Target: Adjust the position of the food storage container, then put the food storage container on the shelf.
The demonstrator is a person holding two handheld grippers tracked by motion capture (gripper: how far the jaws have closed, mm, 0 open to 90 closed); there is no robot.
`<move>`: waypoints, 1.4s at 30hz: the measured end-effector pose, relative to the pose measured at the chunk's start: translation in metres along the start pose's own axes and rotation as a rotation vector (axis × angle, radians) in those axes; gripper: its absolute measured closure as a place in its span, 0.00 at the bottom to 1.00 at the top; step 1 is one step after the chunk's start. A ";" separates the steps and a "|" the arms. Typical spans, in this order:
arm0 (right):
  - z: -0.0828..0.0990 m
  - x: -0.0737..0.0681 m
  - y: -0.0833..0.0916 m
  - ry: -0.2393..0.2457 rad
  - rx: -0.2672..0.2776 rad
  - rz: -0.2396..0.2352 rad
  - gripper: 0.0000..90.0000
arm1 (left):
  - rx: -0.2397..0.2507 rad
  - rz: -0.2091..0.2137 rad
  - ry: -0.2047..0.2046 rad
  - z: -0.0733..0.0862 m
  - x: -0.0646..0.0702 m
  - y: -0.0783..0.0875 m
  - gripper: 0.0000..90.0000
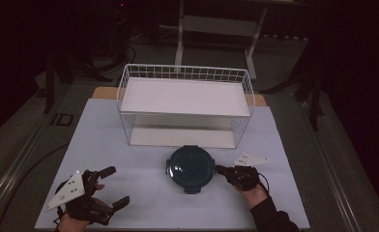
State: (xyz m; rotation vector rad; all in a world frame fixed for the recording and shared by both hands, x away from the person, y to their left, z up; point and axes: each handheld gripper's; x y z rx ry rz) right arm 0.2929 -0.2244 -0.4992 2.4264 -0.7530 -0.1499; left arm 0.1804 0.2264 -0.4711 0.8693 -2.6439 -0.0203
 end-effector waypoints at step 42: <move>-0.035 -0.012 0.045 0.053 0.231 -0.048 0.19 | -0.201 -0.036 0.047 -0.048 0.000 -0.072 0.00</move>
Point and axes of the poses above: each handheld gripper's, and its own axes: y roughly backward along the jaws, z roughly out of its underside, x roughly to its right, and after that the axes turned 12 degrees about y, right-handed
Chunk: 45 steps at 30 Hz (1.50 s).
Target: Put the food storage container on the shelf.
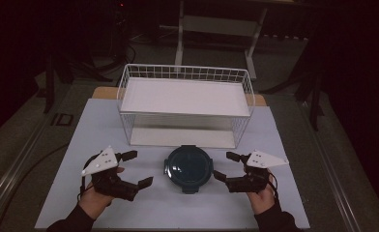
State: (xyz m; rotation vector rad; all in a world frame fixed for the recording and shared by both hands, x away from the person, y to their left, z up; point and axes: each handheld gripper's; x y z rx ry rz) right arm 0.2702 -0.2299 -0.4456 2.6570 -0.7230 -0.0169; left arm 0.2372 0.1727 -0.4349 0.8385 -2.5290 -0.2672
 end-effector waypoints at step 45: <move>0.014 0.002 -0.016 -0.106 -0.107 0.051 0.19 | -0.494 0.115 0.798 0.021 -0.085 -0.108 0.55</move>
Point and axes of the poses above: each handheld gripper's, and its own axes: y roughly backward along the jaws, z roughly out of its underside, x roughly to its right, and after that the axes turned 12 degrees about y, right-handed
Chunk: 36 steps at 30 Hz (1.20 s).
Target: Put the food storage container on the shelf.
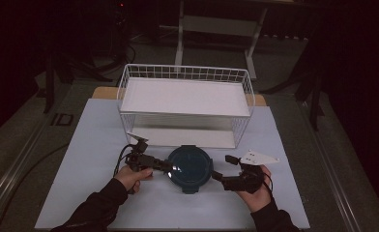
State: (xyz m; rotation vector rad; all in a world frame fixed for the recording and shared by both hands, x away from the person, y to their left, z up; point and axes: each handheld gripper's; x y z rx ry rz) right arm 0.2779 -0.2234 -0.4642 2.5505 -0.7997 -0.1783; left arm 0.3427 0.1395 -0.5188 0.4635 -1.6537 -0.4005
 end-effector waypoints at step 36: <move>0.036 0.029 -0.028 -0.527 -0.123 -0.352 0.61 | 0.048 0.003 -0.230 0.028 0.018 0.008 0.63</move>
Point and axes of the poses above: each handheld gripper's, and its own axes: y roughly backward along the jaws, z roughly out of its underside, x roughly to its right, and after that the axes turned 12 degrees about y, right-handed
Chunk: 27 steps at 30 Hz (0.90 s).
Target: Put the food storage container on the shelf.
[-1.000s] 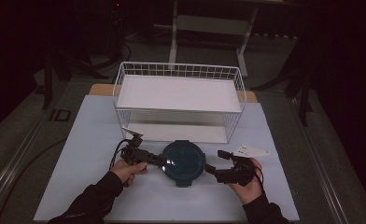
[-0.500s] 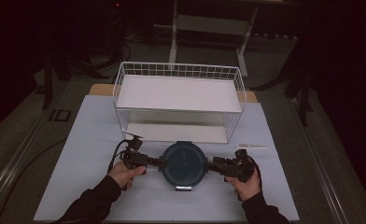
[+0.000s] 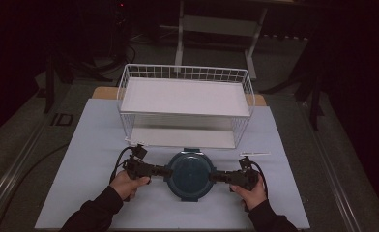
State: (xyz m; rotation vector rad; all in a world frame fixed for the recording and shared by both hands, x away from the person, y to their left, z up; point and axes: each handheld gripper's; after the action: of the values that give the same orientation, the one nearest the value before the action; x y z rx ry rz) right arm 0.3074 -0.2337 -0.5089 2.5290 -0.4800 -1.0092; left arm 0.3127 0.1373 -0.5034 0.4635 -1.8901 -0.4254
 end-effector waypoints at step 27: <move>-0.024 -0.003 0.002 0.036 0.074 0.023 0.63 | 0.150 -0.045 -0.064 -0.012 0.014 0.011 0.62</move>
State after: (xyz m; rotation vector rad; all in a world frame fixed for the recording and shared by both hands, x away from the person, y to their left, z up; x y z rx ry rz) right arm 0.3220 -0.2286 -0.4900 2.5961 -0.5439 -0.9532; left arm 0.3179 0.1391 -0.4826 0.5994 -1.9853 -0.3324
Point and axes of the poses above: each handheld gripper's, and its own axes: y roughly backward along the jaws, z roughly out of its underside, x roughly to its right, and after that the axes turned 12 degrees about y, right-handed
